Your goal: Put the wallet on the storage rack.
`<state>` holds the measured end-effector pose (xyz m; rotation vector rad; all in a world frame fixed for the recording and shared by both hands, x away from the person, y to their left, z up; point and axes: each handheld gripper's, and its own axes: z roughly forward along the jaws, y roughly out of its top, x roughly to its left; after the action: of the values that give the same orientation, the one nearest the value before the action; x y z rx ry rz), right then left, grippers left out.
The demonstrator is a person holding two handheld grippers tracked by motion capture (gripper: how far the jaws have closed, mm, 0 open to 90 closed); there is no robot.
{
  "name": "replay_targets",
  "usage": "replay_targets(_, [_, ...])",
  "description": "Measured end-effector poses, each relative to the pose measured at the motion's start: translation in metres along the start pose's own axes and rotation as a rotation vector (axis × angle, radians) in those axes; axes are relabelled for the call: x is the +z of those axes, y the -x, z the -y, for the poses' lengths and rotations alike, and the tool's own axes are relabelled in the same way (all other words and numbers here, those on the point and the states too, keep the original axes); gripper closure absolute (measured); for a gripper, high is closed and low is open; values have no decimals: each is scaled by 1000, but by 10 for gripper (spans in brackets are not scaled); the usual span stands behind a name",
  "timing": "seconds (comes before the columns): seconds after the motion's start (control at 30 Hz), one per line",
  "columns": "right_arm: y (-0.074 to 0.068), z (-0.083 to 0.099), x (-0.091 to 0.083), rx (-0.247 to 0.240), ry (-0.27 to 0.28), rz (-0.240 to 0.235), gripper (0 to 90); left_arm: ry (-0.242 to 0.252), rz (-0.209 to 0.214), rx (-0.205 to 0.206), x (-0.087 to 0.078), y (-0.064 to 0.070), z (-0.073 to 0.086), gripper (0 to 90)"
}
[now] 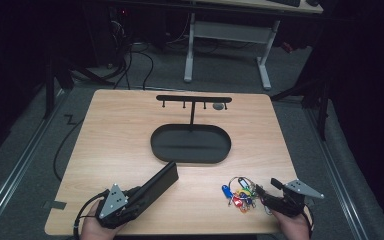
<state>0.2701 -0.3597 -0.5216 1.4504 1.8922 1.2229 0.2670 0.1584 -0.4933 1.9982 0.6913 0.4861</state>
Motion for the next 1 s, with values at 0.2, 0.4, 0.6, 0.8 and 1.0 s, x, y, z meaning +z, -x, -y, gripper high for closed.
replay_targets(0.2, [0,0,1,-2,0,-3,262,-57,3,12,-1,2,-7,647])
replay_targets(0.4, [0,0,0,12,4,-7,264,-156,10,24,3,2,-24,656])
replay_targets(0.6, [0,0,2,20,-2,-36,265,-209,21,32,7,-1,-38,651])
replay_targets(0.8, [-1,-1,3,9,1,-64,265,-300,31,37,12,-2,-48,673])
replay_targets(1.0, [-1,-2,0,3,16,-72,265,-347,36,33,17,-3,-46,662])
